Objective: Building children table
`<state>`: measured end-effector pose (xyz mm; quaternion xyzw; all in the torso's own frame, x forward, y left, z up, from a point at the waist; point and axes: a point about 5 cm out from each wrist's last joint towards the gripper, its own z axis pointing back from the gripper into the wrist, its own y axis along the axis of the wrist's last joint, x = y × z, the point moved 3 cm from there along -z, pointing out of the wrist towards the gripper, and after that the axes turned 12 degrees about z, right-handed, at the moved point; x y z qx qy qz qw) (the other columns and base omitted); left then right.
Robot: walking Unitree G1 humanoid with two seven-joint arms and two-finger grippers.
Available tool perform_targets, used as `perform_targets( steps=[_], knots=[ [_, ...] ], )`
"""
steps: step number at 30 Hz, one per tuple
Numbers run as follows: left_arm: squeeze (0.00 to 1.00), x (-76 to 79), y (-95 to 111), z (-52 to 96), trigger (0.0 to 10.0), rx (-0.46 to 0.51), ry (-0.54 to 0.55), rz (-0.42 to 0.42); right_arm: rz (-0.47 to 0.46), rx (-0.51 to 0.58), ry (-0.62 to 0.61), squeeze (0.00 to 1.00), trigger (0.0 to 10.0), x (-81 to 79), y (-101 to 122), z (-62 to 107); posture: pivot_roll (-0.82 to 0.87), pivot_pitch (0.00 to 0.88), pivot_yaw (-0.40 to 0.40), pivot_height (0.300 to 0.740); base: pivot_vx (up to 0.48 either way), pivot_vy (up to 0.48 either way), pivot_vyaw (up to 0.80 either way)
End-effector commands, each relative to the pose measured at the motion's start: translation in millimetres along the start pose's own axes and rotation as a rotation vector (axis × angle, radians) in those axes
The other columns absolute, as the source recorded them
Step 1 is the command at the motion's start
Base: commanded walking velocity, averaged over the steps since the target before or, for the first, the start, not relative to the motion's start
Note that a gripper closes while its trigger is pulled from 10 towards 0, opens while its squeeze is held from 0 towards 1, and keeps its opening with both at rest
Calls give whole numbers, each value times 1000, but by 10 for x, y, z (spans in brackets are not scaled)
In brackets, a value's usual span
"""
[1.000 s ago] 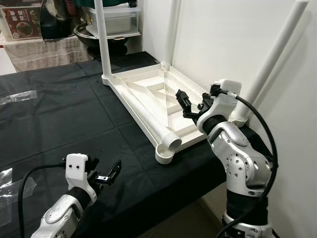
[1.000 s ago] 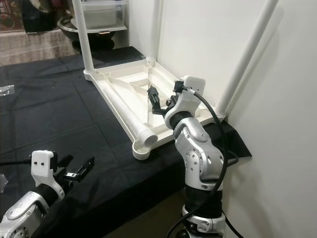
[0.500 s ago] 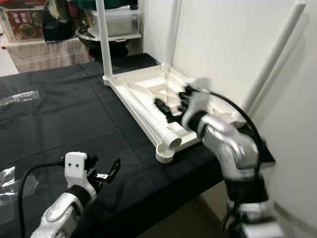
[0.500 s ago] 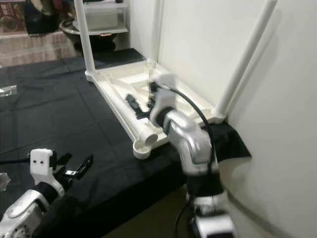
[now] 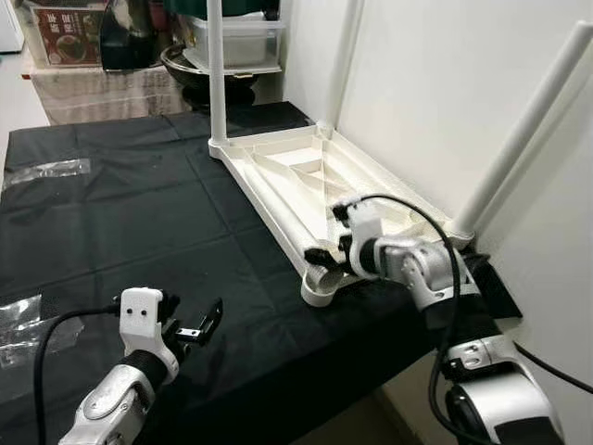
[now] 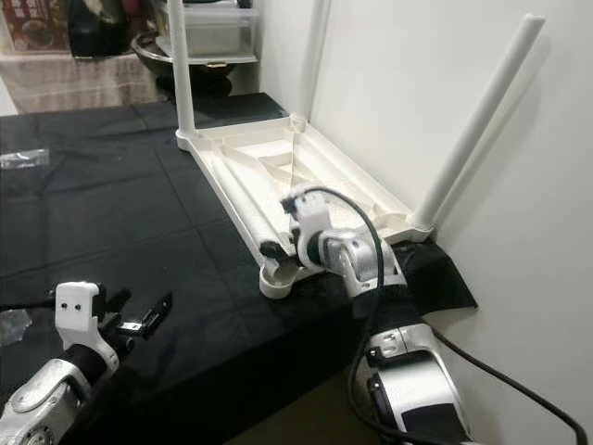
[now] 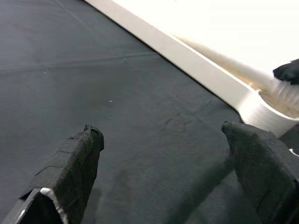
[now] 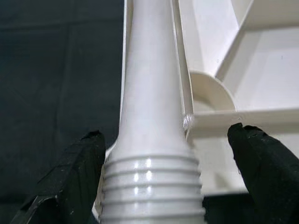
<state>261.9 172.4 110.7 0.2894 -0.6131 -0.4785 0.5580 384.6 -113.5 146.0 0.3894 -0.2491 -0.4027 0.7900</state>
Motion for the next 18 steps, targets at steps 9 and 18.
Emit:
perform_targets(
  steps=[9,18],
  knots=[
    [0,15,-71,-17,10000,-12,2,7,-20,-142,102,0,10000,-154,-387,-25,40,0,-143,740,0,0,0],
    [0,1,-54,-14,10000,-5,8,2,-48,-75,61,0,10000,-97,-261,-109,53,0,-152,740,0,0,0]
  ],
)
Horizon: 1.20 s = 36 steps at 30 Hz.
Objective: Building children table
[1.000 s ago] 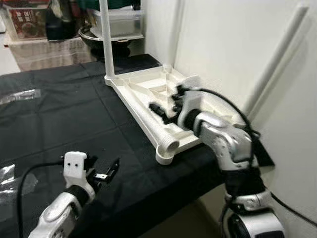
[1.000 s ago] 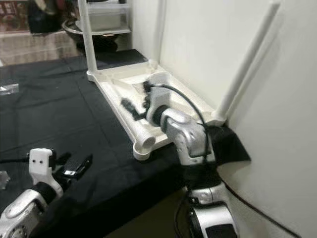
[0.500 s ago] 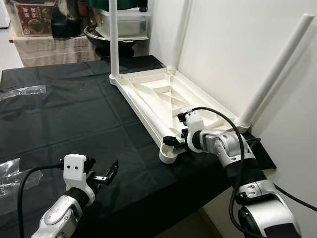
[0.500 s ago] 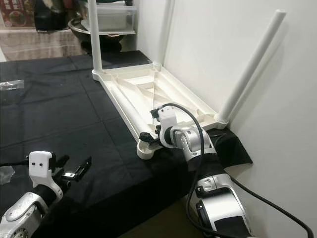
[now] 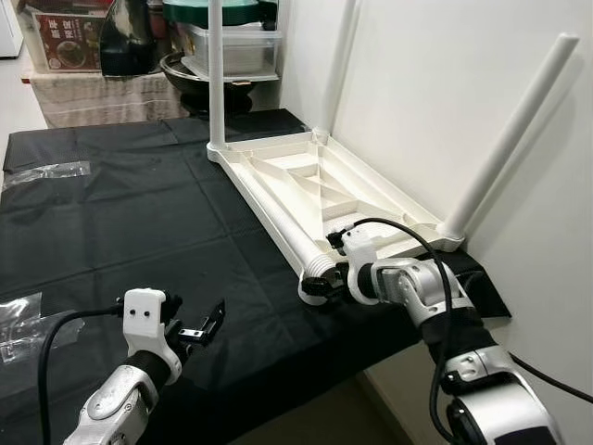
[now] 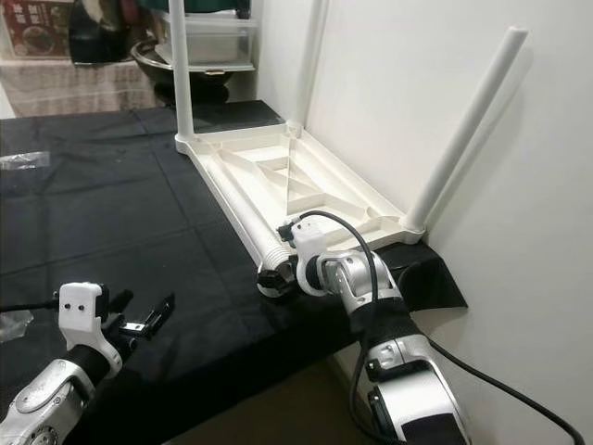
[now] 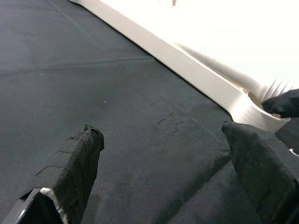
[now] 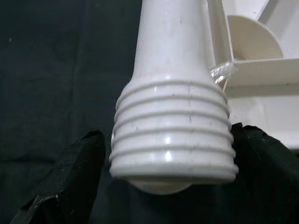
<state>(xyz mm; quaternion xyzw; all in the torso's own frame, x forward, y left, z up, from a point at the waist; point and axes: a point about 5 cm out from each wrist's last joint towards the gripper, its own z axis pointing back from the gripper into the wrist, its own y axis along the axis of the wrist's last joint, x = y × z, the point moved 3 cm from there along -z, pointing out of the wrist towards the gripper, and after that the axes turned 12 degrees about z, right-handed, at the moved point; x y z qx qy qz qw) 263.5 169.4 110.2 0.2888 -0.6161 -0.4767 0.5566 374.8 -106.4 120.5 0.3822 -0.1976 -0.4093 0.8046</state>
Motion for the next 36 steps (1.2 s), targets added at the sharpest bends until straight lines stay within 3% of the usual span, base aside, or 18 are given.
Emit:
perform_targets(
  steps=[1,14,15,16,29,31,32,34,36],
  knots=[
    [0,-24,-43,16,10000,-10,14,-2,-18,7,-16,0,10000,36,-8,1,53,0,-152,740,0,0,0],
    [0,-15,-50,18,10000,-14,14,-7,-62,56,-59,0,9804,8,-53,-38,52,0,-142,740,0,0,0],
    [0,-17,-48,19,10000,-14,14,-8,-64,78,-74,0,1216,15,-47,-43,52,0,-142,740,0,0,0],
    [0,-17,-43,17,10000,-14,13,-9,-78,102,-78,0,0,8,-40,-45,53,0,-140,740,0,0,0],
    [0,-23,-26,3,10000,-10,10,-12,-122,188,-127,0,0,14,-30,-39,51,0,-129,740,0,0,0],
    [0,-19,17,-19,10000,2,3,1,-136,377,-145,0,0,8,216,103,48,0,-118,740,0,0,0],
    [0,-19,17,-19,10000,2,3,1,-136,377,-145,0,0,8,216,103,48,0,-118,740,0,0,0],
    [0,-3,92,-45,10000,30,-12,53,-142,588,-128,0,0,-17,507,307,47,0,-111,740,0,0,0],
    [0,-3,92,-45,10000,30,-12,53,-142,588,-128,0,0,-17,507,307,47,0,-111,740,0,0,0]
  ],
)
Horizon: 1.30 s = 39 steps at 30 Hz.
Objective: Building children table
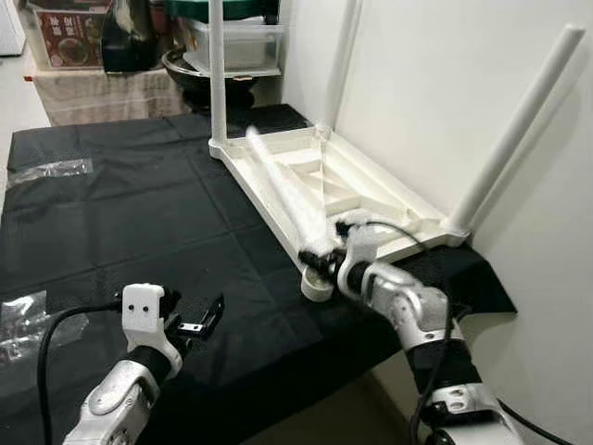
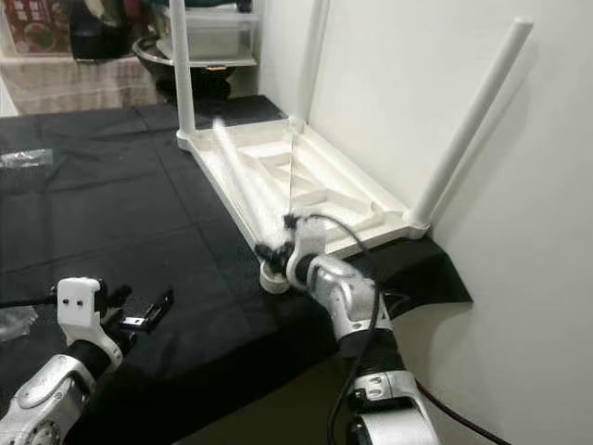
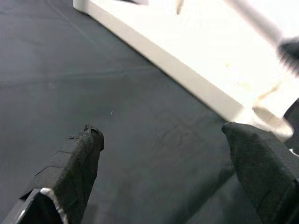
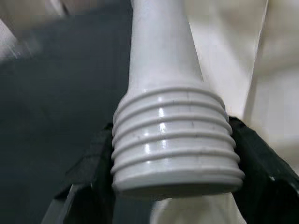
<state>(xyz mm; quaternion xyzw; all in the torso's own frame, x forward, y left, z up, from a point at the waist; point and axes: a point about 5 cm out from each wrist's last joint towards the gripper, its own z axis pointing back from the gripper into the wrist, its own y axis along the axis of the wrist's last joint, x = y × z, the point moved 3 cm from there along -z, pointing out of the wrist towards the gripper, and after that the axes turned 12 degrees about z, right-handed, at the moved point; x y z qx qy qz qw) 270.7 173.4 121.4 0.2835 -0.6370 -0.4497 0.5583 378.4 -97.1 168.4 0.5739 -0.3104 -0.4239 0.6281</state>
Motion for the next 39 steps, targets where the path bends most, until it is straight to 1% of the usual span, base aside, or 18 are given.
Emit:
perform_targets(
  steps=[1,2,3,4,7,8,9,10,12,14,17,21,23,29,30,33,36,39],
  knots=[
    [0,30,48,-14,10000,19,-23,73,-47,168,56,0,0,-51,321,53,46,0,-108,740,0,0,0],
    [0,68,149,-29,10000,63,-53,157,-151,244,167,0,0,-134,476,110,49,0,-109,740,0,0,0],
    [0,68,149,-29,10000,63,-53,157,-151,244,167,0,0,-134,476,110,49,0,-109,740,0,0,0],
    [0,94,217,-35,10000,93,-76,212,-218,292,248,0,0,-190,578,159,49,0,-109,740,0,0,0],
    [0,94,217,-35,10000,93,-76,212,-218,292,248,0,0,-190,578,159,49,0,-109,740,0,0,0],
    [0,165,390,-25,10000,172,-147,347,-237,315,361,0,0,-270,595,237,57,0,-106,740,0,0,0],
    [0,165,390,-25,10000,172,-147,347,-237,315,361,0,0,-270,595,237,57,0,-106,740,0,0,0],
    [0,267,588,19,10000,248,-267,493,-215,293,502,0,0,-401,505,343,58,0,-102,740,0,0,0],
    [0,394,833,117,10000,318,-446,652,-177,227,688,0,0,-559,282,512,60,0,-99,740,0,0,0],
    [0,394,833,117,10000,318,-446,652,-177,227,688,0,0,-559,282,512,60,0,-99,740,0,0,0],
    [0,471,948,185,10000,322,-558,704,-162,163,808,0,0,-552,58,696,62,0,-97,740,0,0,0],
    [0,482,989,209,10000,314,-597,738,-152,145,849,0,0,-503,-43,801,66,0,-96,740,0,0,0],
    [0,421,966,208,10000,289,-587,777,-135,150,932,0,0,-524,-87,964,60,0,-91,740,0,0,0],
    [0,392,963,214,10000,280,-582,812,-106,134,996,0,0,-566,-139,1074,56,0,-87,740,0,0,0],
    [0,380,977,220,10000,268,-588,829,-73,89,1044,0,0,-585,-239,1153,57,0,-85,740,0,0,0],
    [0,368,991,221,10000,263,-590,832,-54,65,1070,0,0,-583,-284,1193,57,0,-85,740,0,0,0],
    [0,340,1038,228,10000,259,-600,832,40,-29,1140,0,0,-560,-444,1297,58,0,-86,740,0,0,0],
    [0,354,1047,228,10000,250,-614,831,51,-57,1141,0,0,-536,-486,1295,58,0,-86,740,0,0,0]
  ],
)
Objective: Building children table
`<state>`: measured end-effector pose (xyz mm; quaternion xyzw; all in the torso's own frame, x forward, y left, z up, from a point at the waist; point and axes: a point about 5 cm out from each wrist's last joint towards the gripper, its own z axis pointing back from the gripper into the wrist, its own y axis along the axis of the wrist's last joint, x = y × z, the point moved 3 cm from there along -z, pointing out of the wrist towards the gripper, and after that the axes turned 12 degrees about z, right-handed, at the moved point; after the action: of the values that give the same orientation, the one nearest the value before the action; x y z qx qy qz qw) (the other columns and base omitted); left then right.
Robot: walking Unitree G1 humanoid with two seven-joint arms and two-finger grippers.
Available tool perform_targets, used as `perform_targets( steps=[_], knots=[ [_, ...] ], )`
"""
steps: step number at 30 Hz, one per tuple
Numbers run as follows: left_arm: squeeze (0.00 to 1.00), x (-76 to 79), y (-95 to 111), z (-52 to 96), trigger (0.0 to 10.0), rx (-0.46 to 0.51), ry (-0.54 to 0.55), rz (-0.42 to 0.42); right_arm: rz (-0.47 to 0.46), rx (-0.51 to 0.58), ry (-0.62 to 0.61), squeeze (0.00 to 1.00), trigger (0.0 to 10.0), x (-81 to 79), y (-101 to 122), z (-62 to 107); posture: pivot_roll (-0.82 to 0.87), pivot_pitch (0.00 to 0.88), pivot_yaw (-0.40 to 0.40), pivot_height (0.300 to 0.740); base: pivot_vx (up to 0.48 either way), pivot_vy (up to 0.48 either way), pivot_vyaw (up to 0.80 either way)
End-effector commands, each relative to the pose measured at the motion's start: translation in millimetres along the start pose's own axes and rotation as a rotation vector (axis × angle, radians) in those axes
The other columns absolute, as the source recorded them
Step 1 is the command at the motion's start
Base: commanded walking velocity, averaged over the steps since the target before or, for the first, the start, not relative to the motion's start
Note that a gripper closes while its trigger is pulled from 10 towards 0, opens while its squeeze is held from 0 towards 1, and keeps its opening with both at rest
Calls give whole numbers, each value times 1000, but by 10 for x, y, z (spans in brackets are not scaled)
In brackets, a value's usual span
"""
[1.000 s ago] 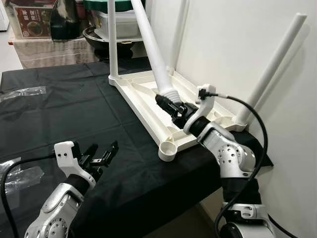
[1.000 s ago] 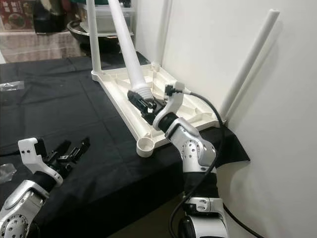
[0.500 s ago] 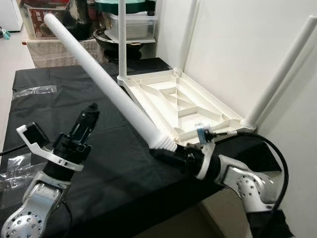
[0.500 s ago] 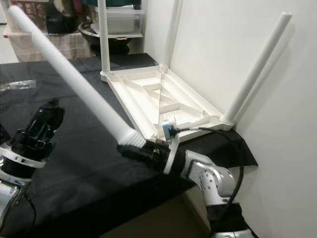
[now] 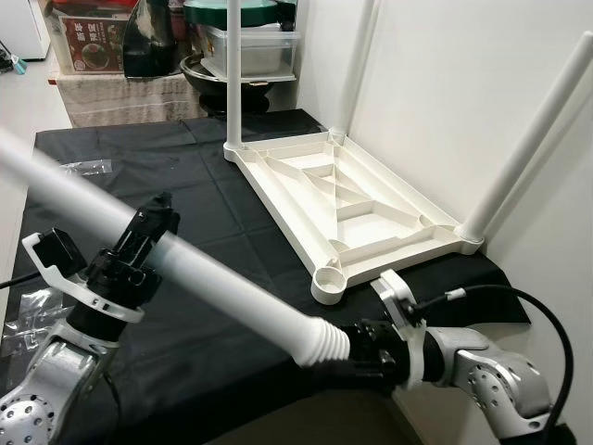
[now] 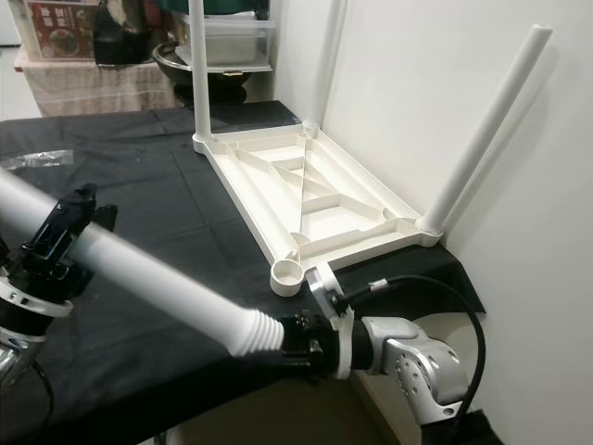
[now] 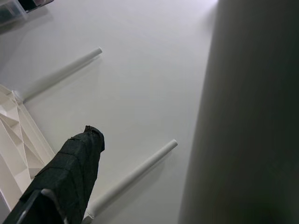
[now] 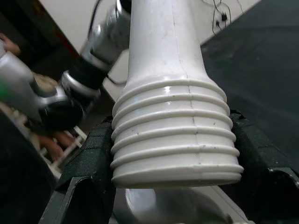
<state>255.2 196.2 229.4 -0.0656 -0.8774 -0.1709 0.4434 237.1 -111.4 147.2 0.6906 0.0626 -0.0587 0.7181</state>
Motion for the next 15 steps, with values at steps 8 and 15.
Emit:
perform_targets(
  steps=[8,15],
  knots=[
    [0,140,-75,-64,0,-98,-83,5,-9,-51,18,0,0,75,-41,40,62,0,-87,740,0,0,0],
    [0,193,-203,-5,0,-200,-94,-5,-1,-42,36,0,0,63,-20,50,63,0,-87,740,0,0,0]
  ],
)
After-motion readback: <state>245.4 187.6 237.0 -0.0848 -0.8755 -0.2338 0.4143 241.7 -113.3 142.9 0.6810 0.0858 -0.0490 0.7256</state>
